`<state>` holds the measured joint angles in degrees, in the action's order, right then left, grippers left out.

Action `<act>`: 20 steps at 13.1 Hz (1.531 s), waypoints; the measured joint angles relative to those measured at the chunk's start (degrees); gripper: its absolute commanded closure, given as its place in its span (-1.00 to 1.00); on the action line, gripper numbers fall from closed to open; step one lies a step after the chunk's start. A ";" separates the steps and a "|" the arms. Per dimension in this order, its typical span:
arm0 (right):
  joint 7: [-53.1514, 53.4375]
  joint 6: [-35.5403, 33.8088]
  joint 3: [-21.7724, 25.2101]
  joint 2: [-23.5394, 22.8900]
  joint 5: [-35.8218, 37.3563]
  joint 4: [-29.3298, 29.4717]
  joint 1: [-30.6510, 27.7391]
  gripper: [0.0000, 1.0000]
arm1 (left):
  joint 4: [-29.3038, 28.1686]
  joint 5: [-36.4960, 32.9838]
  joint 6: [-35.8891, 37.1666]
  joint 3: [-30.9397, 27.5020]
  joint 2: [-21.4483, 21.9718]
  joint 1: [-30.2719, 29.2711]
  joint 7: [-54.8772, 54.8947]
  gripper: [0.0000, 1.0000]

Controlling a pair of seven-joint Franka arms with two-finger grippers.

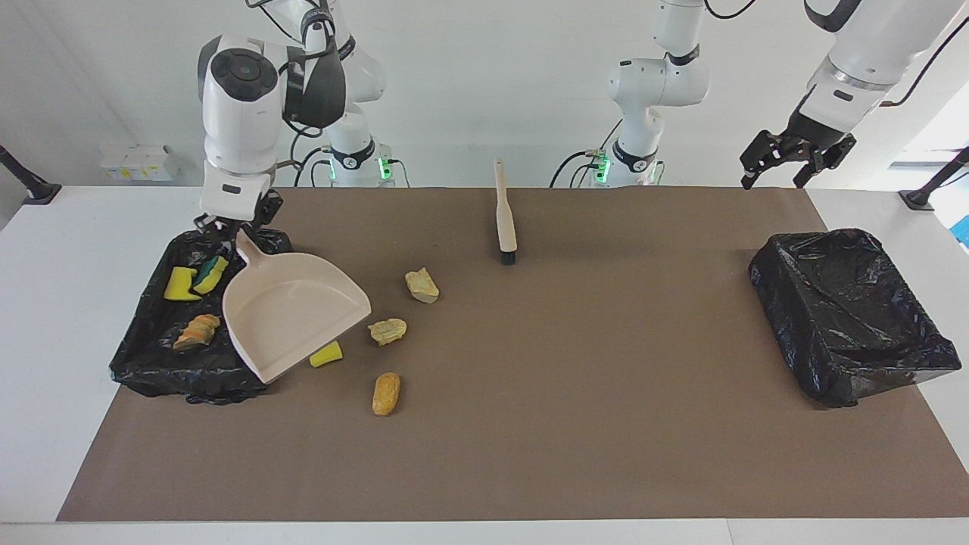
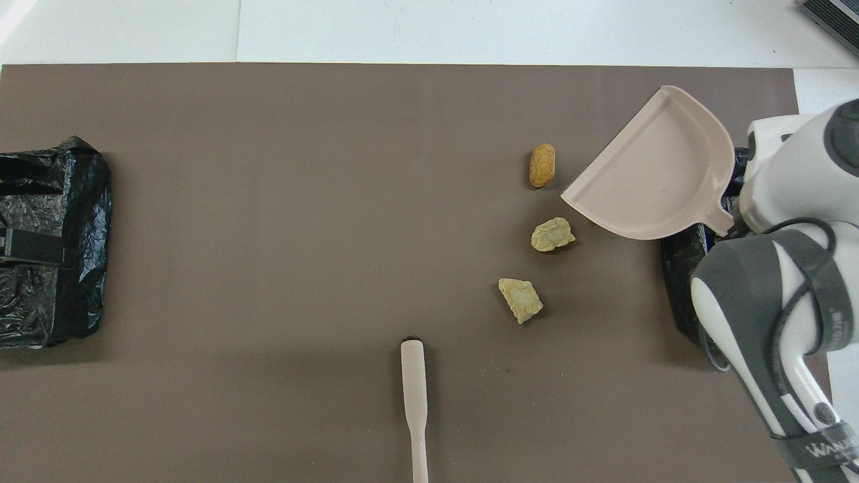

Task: Sweep and dump trash in bin
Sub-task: 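Bring the empty dustpan back and set it down with the right gripper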

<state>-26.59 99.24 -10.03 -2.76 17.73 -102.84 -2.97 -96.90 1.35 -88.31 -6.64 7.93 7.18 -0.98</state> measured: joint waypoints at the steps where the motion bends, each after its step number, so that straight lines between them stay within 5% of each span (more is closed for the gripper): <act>1: 7.67 0.16 -0.03 -2.10 -2.14 0.71 2.68 1.00 | 0.00 0.00 0.02 0.02 0.00 0.00 0.00 -1.00; 8: 46.46 -0.75 -0.13 -16.24 -13.97 15.15 18.89 1.00 | 0.00 0.00 0.06 0.53 0.00 0.57 -0.20 -1.00; 14: 63.35 8.16 -0.07 -34.26 -17.83 29.52 29.29 1.00 | 0.02 0.00 -0.11 0.16 0.00 0.68 -0.29 -1.00; 17: 65.58 9.34 -0.02 -36.96 -17.83 30.79 31.90 1.00 | 0.09 0.00 -0.83 -0.12 0.00 0.67 -0.29 -1.00; 18: 65.58 9.35 -0.01 -36.98 -17.83 30.80 31.95 0.62 | 0.11 0.00 -0.84 -0.14 0.00 0.67 -0.24 -1.00; 19: 65.58 9.36 0.08 -36.98 -17.83 30.81 31.79 -0.53 | 0.11 0.00 -0.84 -0.12 0.00 0.67 0.07 -1.00; 20: 65.48 9.36 0.19 -36.98 -17.83 30.81 31.52 -1.00 | 0.11 0.00 -0.83 -0.11 0.00 0.67 0.83 -1.00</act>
<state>38.89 108.61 -9.84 -39.73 -0.10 -72.03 28.55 -96.80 1.35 -89.14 -6.75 7.93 7.85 -0.15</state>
